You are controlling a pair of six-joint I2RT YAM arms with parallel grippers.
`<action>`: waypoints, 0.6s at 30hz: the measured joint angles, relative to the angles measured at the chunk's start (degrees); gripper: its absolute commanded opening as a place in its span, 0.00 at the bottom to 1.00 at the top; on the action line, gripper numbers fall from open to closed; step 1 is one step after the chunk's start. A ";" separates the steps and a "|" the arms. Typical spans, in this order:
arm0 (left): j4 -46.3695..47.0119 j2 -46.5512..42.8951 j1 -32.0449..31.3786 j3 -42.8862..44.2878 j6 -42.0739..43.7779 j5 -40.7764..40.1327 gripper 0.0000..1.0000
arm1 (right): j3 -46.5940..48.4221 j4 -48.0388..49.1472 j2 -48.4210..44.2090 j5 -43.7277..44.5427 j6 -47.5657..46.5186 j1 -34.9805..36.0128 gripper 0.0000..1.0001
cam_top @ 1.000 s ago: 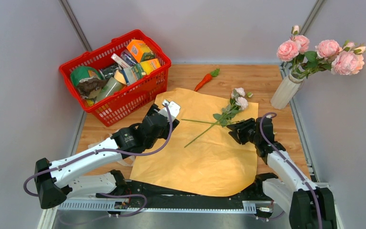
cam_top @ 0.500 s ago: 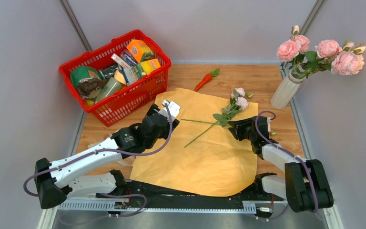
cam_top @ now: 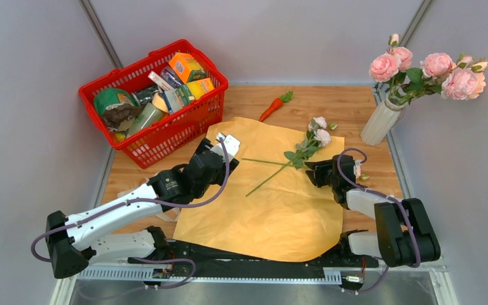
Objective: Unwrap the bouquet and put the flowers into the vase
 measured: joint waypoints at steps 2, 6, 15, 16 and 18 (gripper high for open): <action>-0.02 -0.07 0.00 0.00 0.00 0.00 0.77 | 0.00 0.00 1.22 0.52 0.44 0.00 0.39; 0.00 -0.15 0.00 0.00 0.02 0.00 0.77 | 0.52 0.11 3.82 1.68 1.05 0.00 0.38; 0.00 -0.17 0.00 0.00 0.00 0.00 0.77 | 2.89 3.58 10.10 2.51 2.84 0.02 0.23; -0.02 -0.17 0.00 0.00 0.00 0.00 0.77 | 2.99 3.74 10.43 2.60 3.08 0.02 0.21; -0.02 -0.17 0.00 0.00 0.02 0.00 0.77 | 3.02 3.74 10.43 2.89 3.08 0.02 0.15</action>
